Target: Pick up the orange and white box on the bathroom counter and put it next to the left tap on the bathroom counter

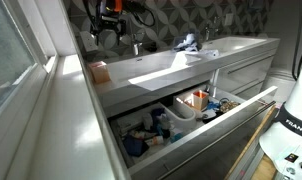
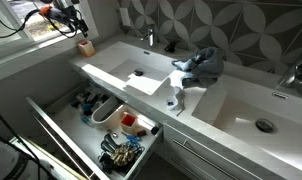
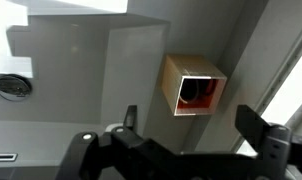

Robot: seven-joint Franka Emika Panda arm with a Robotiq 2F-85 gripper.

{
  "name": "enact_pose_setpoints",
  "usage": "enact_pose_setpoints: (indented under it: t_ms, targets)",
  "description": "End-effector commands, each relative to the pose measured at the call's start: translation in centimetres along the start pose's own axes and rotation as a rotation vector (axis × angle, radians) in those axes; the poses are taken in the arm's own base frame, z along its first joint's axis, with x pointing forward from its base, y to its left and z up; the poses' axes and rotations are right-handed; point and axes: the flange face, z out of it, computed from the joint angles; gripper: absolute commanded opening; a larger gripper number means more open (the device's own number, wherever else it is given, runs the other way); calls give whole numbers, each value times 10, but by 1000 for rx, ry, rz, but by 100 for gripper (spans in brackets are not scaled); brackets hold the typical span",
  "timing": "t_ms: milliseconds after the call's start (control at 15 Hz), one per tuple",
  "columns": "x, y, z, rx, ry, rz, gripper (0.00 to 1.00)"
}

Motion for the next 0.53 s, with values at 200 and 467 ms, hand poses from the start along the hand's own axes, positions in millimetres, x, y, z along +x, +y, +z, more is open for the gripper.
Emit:
enact_pose_setpoints:
  t_ms: [200,467]
  targets:
    - [31,1,28,-88,23,41,100]
    - [38,-5,44,-110,11,47,100]
